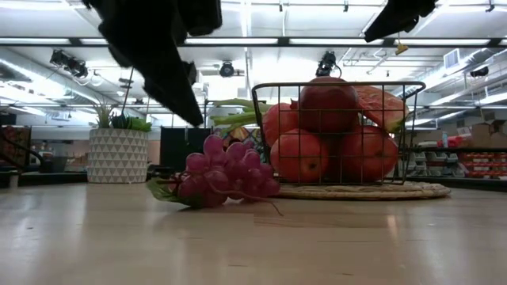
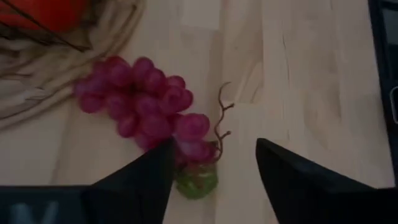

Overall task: Build produce basket
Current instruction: Put the purple grapes into the brown wire basket

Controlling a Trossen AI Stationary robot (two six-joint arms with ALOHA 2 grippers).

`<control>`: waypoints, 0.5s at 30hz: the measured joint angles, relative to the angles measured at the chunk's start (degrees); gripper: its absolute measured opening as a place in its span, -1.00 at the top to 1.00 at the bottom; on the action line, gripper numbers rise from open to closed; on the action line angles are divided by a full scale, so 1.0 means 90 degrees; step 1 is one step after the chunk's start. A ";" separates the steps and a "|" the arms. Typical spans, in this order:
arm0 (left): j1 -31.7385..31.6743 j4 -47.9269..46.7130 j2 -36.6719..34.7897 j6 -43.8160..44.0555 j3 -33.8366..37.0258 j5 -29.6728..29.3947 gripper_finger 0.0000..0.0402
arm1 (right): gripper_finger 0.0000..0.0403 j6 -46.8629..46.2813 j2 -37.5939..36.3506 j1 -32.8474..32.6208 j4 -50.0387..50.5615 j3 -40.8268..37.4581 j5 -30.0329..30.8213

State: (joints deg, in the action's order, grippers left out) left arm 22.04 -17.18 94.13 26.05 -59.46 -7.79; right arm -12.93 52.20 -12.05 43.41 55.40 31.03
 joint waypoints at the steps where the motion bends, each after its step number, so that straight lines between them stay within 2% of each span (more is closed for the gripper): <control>1: 0.0029 0.0078 0.0116 0.0060 -0.0011 -0.0002 -0.17 | 0.40 -0.0002 0.0008 0.0000 -0.0006 0.0000 0.0001; 10: 0.0185 -0.0111 0.1019 0.0202 -0.0640 -0.1315 -0.45 | 0.40 -0.0069 0.0080 0.0000 -0.0021 0.0000 0.0003; 15: 0.0187 -0.0157 0.1223 0.0208 -0.0687 -0.1377 -0.47 | 0.40 -0.0070 0.0137 -0.0002 -0.0009 -0.0002 0.0002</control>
State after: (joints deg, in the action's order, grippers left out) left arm 23.73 -18.59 105.14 27.92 -65.65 -20.18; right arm -13.56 53.43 -12.08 43.33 55.37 31.05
